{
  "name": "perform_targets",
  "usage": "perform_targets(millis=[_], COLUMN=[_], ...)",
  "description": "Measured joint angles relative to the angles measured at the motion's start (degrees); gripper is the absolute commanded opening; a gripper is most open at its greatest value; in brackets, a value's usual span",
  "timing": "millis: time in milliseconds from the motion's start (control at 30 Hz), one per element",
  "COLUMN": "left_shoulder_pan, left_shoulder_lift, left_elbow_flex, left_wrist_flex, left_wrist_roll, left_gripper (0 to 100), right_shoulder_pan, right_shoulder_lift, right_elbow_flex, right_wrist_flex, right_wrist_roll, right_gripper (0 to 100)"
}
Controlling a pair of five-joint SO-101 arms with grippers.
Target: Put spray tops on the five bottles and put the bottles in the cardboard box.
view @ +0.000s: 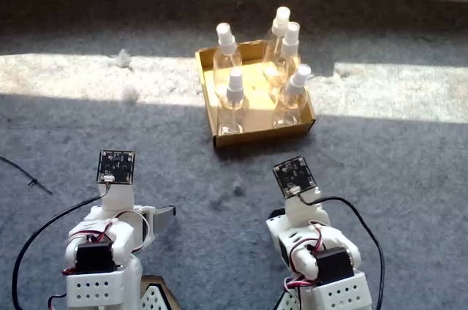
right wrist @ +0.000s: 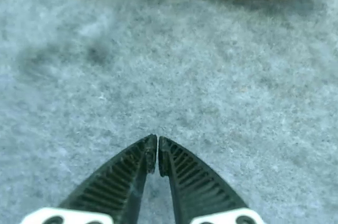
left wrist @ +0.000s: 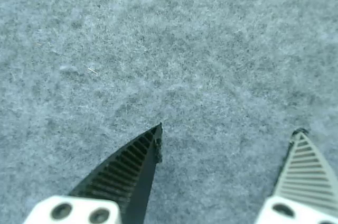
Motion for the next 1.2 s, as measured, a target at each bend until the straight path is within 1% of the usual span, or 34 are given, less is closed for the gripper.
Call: perform_targets(millis=[100, 1200], left_shoulder_pan=[0.0, 0.0], left_shoulder_lift=[0.0, 0.0], left_elbow_flex=[0.0, 0.0], left_wrist_flex=[0.0, 0.0], left_wrist_roll=[0.0, 0.0], left_gripper=[34, 34], right_shoulder_pan=[-1.67, -1.76], right_shoulder_lift=[0.0, 0.0], right_elbow_flex=[0.0, 0.0], right_wrist_flex=[0.0, 0.0], right_wrist_roll=[0.0, 0.0], right_gripper=[0.4, 0.4])
